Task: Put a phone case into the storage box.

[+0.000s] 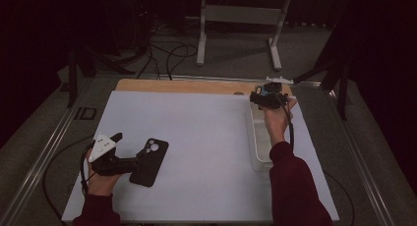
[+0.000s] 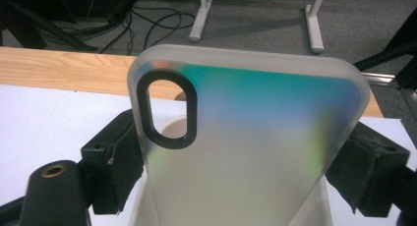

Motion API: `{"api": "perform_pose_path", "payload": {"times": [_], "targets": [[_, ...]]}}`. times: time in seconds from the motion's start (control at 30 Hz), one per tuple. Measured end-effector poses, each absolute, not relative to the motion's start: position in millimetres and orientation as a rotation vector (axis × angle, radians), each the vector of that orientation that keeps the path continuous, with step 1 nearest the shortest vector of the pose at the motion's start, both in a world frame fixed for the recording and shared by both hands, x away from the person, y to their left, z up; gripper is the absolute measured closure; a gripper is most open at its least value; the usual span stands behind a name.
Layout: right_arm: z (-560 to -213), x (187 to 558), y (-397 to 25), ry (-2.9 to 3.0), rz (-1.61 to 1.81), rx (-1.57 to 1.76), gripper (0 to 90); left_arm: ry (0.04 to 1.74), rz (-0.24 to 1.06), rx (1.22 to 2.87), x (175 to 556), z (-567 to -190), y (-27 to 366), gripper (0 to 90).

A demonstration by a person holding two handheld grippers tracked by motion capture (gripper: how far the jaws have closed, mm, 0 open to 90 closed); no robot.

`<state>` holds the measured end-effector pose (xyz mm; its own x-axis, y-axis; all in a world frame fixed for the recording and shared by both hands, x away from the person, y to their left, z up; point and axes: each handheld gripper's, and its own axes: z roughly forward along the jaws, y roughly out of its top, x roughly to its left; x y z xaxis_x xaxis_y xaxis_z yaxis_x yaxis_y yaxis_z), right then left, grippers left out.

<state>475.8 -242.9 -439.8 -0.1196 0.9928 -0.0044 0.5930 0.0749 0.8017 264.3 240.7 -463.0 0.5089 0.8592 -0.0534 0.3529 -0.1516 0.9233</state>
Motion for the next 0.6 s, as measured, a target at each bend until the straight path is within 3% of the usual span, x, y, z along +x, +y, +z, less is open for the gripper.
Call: {"api": "perform_pose_path", "payload": {"times": [0.6], "targets": [[-453.2,486.2,-242.3,1.803,0.830,1.601,16.4,1.019,0.603,1.699,264.3,-459.5,242.0,0.0]]}}
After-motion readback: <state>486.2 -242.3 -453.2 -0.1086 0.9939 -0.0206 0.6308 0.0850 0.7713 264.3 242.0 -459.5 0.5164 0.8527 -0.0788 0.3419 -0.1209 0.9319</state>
